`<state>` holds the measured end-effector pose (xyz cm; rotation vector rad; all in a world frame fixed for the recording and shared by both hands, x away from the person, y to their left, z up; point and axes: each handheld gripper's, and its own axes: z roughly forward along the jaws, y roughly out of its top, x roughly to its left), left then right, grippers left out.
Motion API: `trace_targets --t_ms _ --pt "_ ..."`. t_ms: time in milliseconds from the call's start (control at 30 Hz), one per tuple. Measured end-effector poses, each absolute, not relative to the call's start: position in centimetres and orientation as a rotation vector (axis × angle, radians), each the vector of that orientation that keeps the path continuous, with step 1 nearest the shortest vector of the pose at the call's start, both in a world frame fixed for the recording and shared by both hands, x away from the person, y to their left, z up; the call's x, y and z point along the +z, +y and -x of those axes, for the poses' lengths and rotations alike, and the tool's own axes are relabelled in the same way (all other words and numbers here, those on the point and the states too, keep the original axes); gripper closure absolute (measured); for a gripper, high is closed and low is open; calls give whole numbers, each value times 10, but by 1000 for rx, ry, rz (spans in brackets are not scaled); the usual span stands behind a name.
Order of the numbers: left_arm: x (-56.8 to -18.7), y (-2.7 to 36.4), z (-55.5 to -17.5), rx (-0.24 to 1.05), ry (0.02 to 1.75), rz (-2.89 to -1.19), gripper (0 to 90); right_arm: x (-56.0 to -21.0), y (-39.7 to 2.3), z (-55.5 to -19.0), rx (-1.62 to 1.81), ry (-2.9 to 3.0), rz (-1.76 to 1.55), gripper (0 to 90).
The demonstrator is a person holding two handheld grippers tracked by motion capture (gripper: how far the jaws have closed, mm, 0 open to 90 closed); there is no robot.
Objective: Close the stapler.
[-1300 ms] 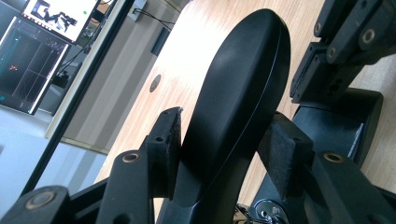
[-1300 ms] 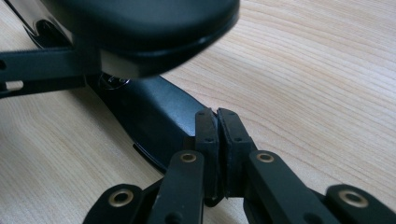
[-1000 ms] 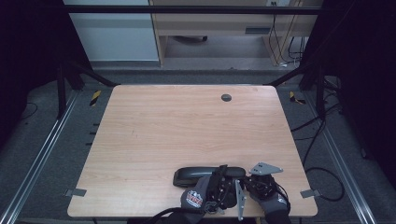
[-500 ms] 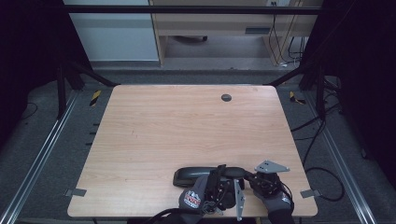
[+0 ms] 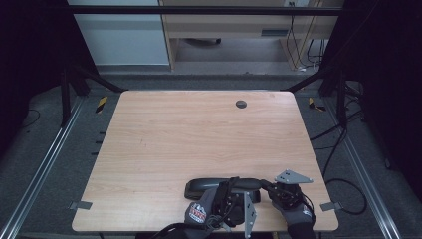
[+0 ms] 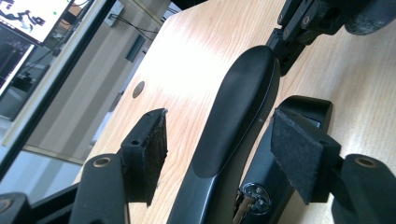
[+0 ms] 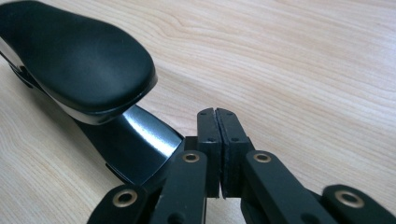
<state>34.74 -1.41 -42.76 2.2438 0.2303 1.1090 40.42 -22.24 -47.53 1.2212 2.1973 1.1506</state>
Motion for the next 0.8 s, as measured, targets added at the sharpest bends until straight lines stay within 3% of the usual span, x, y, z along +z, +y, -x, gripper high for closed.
trace_targets --t_ms 367,800 --pt "-407 17 -359 1010 355 -2196 358 -465 -230 -404 1181 2142 -1217 900" --pt "-398 82 -384 966 586 -2119 364 -446 -229 -401 1248 2094 -1192 900"
